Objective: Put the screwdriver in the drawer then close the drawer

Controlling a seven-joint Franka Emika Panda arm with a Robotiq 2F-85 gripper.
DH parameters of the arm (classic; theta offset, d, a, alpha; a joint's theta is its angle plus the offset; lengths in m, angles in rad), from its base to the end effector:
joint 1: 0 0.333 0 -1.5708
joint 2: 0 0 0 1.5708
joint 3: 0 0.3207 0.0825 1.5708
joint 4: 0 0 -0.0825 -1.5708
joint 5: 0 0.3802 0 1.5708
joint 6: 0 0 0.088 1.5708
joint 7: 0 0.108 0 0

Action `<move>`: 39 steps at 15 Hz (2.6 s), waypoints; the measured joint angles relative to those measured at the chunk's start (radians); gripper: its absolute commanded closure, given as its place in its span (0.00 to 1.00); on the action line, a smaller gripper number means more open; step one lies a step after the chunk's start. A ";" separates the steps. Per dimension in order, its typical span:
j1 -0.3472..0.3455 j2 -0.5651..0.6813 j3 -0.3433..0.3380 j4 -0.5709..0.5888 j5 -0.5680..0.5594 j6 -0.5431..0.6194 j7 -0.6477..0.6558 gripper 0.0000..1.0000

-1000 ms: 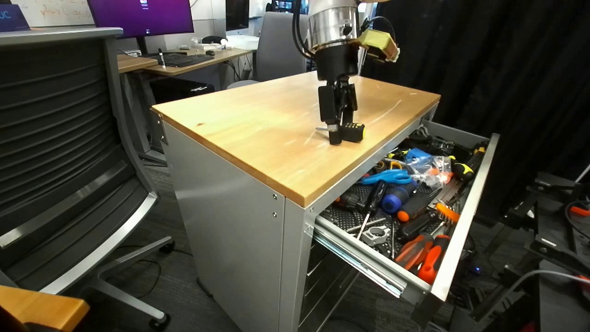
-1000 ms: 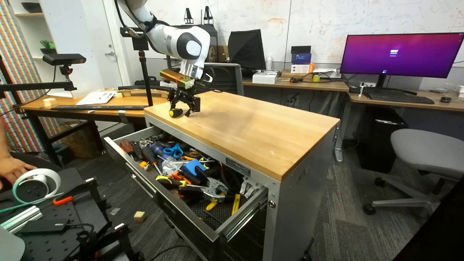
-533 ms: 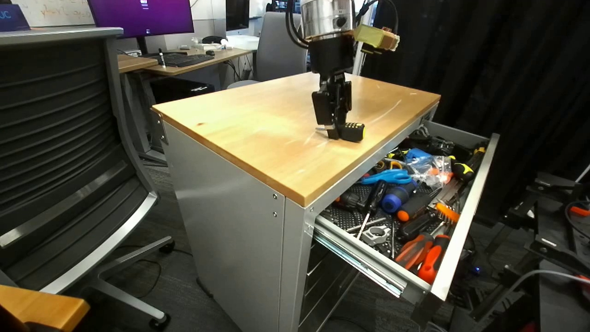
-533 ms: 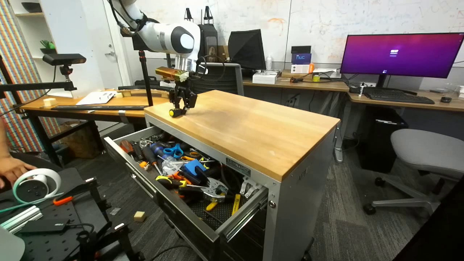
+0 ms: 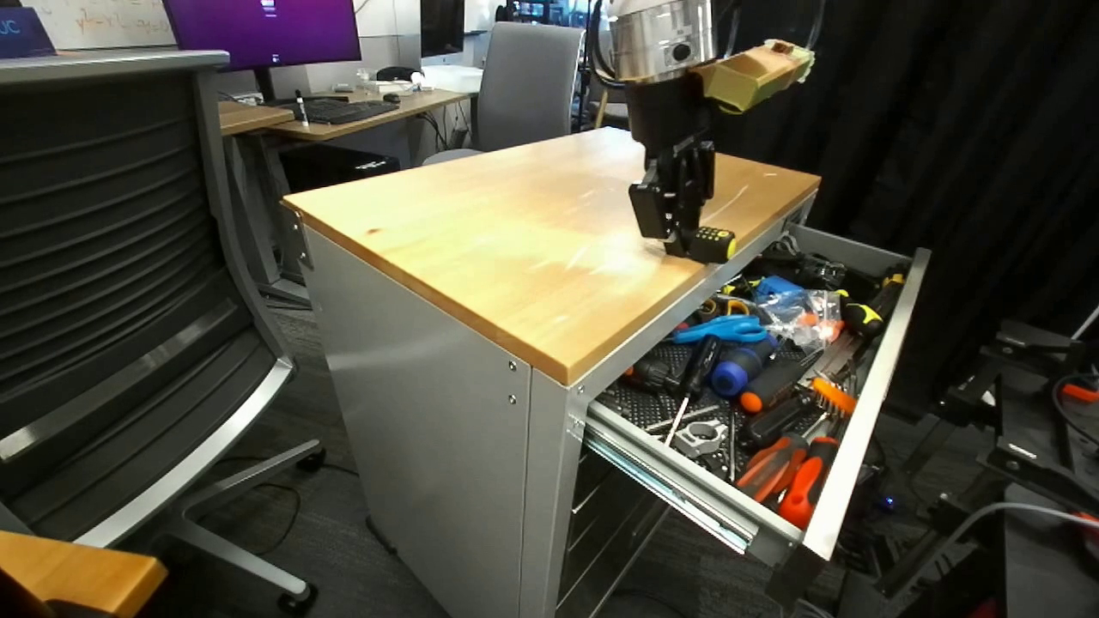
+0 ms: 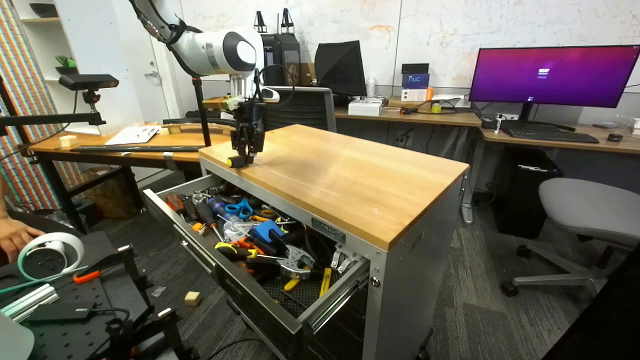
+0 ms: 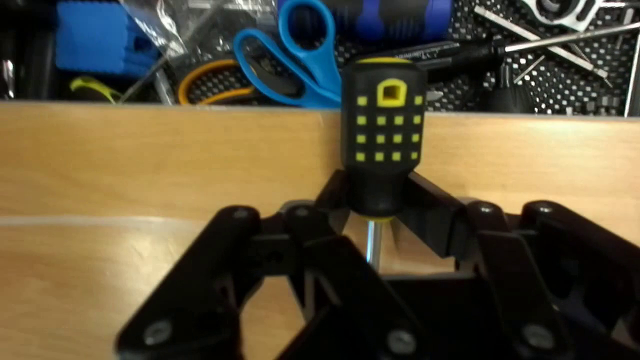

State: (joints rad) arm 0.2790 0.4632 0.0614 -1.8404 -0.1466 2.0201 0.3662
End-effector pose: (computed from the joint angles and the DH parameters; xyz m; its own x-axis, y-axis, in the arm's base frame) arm 0.5782 0.1935 0.2624 0.9720 0.0316 -0.2328 0.0742 -0.9815 0.1766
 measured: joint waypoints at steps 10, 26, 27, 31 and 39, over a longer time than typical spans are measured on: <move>-0.025 -0.181 -0.001 -0.311 0.043 0.055 0.099 0.21; -0.190 -0.264 0.019 -0.603 0.470 0.104 -0.246 0.00; -0.193 -0.264 0.013 -0.617 0.464 0.099 -0.244 0.00; -0.199 -0.255 -0.004 -0.653 0.411 0.073 -0.226 0.42; -0.193 -0.188 -0.007 -0.633 0.255 0.137 -0.186 1.00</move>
State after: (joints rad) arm 0.0859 0.2751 0.0540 -2.4736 0.1088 2.1567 0.1800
